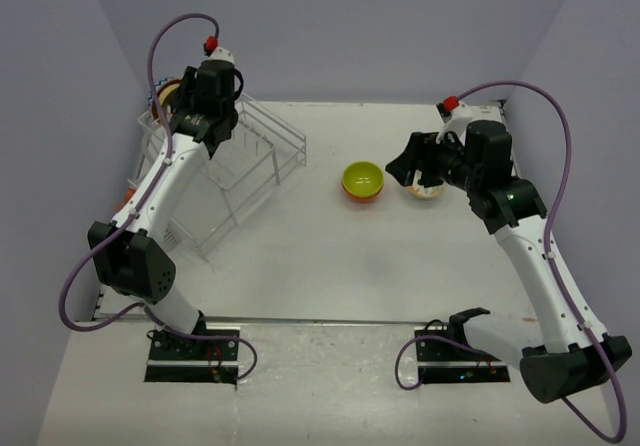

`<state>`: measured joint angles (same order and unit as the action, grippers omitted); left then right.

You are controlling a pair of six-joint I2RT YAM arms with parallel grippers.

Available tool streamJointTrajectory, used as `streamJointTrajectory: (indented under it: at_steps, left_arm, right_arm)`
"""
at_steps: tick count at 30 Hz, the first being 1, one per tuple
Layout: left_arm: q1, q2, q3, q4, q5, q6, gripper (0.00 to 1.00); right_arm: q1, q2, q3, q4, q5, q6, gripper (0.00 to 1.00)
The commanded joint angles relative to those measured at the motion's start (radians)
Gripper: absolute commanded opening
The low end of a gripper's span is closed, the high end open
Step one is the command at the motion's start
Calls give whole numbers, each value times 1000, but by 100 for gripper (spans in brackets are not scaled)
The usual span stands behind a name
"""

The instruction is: Unload the bowls from the dish rack

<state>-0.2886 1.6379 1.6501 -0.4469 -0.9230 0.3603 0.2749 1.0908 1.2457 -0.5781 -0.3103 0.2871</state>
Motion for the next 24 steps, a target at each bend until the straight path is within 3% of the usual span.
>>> streamJointTrajectory:
  at_steps: [1,6,7,10,24]
  left_arm:
    - [3,-10,-21,80,-7,17,24]
    - [0,-23,-29,91,-10,45,15]
    - [0,-24,-29,100,-19,55,7]
    - [-1,-35,-32,131,-37,84,0]
    - [-50,-90,-55,278,-115,223,0]
  right_arm:
    - [3,-22,4,37,-39,-16,72]
    - [3,-26,3,40,-41,-14,72]
    - [1,-26,3,40,-42,-14,72]
    - [3,-28,3,40,-44,-16,72]
    - [3,-31,9,44,-49,-12,72]
